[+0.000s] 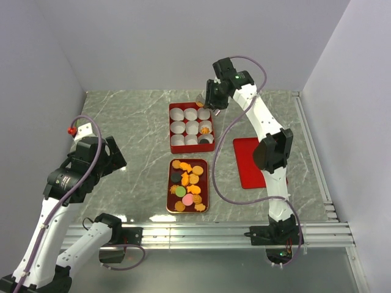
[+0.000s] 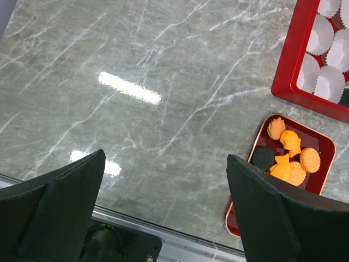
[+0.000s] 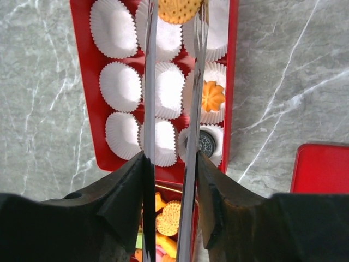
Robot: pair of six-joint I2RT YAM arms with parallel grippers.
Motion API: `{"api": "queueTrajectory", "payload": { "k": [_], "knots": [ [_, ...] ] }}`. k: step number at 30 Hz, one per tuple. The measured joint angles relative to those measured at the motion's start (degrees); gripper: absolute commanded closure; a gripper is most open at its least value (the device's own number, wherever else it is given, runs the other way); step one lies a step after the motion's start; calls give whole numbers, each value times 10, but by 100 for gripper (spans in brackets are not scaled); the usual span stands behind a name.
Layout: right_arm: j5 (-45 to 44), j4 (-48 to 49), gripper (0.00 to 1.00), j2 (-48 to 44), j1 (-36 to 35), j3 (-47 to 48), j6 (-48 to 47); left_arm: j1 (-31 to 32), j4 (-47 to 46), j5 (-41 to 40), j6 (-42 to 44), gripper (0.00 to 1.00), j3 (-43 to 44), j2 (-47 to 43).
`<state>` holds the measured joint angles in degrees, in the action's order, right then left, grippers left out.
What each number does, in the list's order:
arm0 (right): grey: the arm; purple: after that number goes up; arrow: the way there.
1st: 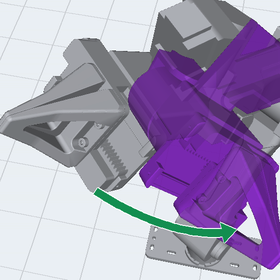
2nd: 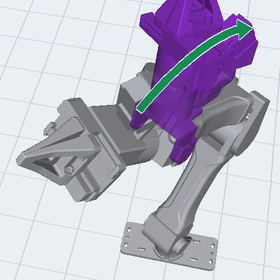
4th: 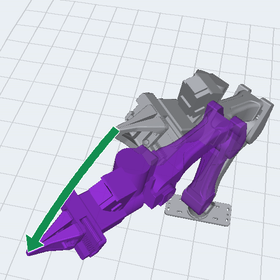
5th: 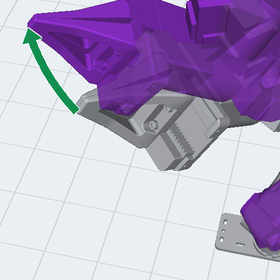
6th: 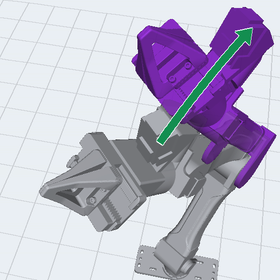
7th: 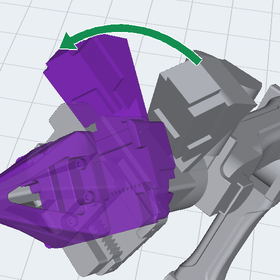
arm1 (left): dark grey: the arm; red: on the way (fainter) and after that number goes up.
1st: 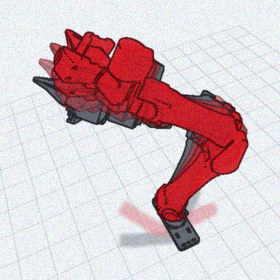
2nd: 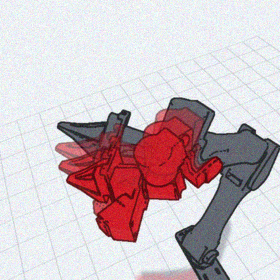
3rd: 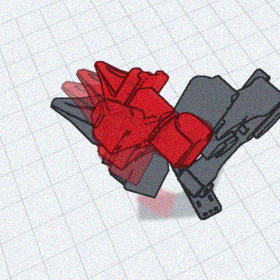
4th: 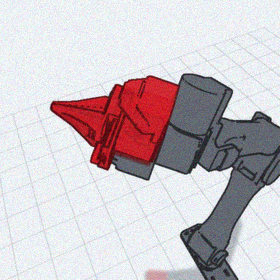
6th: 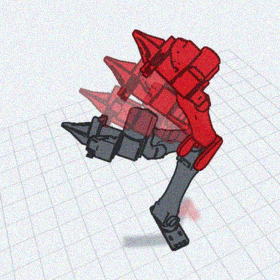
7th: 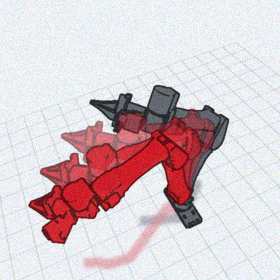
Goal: Pack the cookies
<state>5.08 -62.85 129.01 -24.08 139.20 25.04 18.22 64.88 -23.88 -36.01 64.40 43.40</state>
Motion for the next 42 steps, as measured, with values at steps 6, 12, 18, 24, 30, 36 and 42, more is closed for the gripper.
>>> {"api": "queueTrajectory", "payload": {
  "k": [6, 12, 18, 24, 30, 36, 42],
  "knots": [
    [-2, 3, 43, 16, 2, 0, 0, 0, -3, 0, 0, 0, -3, -1],
    [-10, 3, 42, 18, 4, 0, 0, 0, -4, 0, 0, 1, -3, -1],
    [-11, 7, 42, 17, 8, -6, 0, 0, -4, 0, 0, 1, -3, -3],
    [-7, 11, 43, 2, 8, -45, -1, 0, -3, 0, 0, 1, -3, -5],
    [-9, 12, 44, -64, 2, -112, -9, 0, -4, 0, 0, 0, -3, -5],
    [-13, 21, 44, -213, -33, -242, -22, 0, -4, 0, 0, 1, -3, -5],
    [-16, 19, 44, -334, -129, -351, -24, 0, -4, 1, 2, 1, -3, -5]
  ]
}}
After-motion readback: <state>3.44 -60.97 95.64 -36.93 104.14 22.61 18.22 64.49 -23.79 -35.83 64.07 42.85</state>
